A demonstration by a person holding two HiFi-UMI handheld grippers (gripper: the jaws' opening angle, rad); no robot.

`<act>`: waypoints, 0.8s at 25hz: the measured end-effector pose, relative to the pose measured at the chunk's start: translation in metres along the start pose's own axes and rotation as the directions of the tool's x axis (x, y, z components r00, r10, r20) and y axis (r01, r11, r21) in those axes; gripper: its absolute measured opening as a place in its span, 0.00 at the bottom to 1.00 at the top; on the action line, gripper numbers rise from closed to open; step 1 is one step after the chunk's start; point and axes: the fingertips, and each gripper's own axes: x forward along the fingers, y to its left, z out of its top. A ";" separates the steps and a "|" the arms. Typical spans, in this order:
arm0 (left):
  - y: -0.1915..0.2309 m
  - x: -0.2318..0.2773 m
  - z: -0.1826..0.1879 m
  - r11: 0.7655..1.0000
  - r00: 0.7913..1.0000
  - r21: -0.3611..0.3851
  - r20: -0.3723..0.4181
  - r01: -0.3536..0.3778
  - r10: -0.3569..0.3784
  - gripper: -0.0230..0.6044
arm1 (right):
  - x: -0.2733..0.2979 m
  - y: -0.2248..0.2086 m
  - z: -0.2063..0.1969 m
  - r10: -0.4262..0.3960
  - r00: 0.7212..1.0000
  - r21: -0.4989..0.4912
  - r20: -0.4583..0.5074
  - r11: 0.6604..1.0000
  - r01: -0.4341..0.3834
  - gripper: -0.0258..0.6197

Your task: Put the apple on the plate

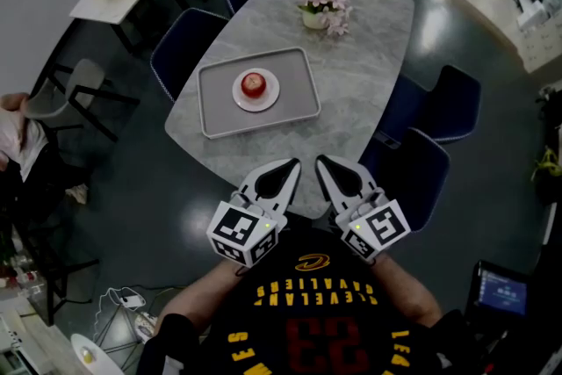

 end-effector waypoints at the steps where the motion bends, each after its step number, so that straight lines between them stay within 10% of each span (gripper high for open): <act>1: 0.000 0.000 0.000 1.000 1.000 0.001 -0.001 0.000 0.000 0.04 | 0.001 0.000 0.000 0.001 1.000 0.001 -0.001 1.000 -0.001 0.05; 20: 0.017 0.003 0.002 1.000 1.000 -0.012 -0.025 -0.002 0.002 0.04 | 0.018 -0.004 -0.006 -0.009 1.000 0.034 -0.024 0.999 0.009 0.05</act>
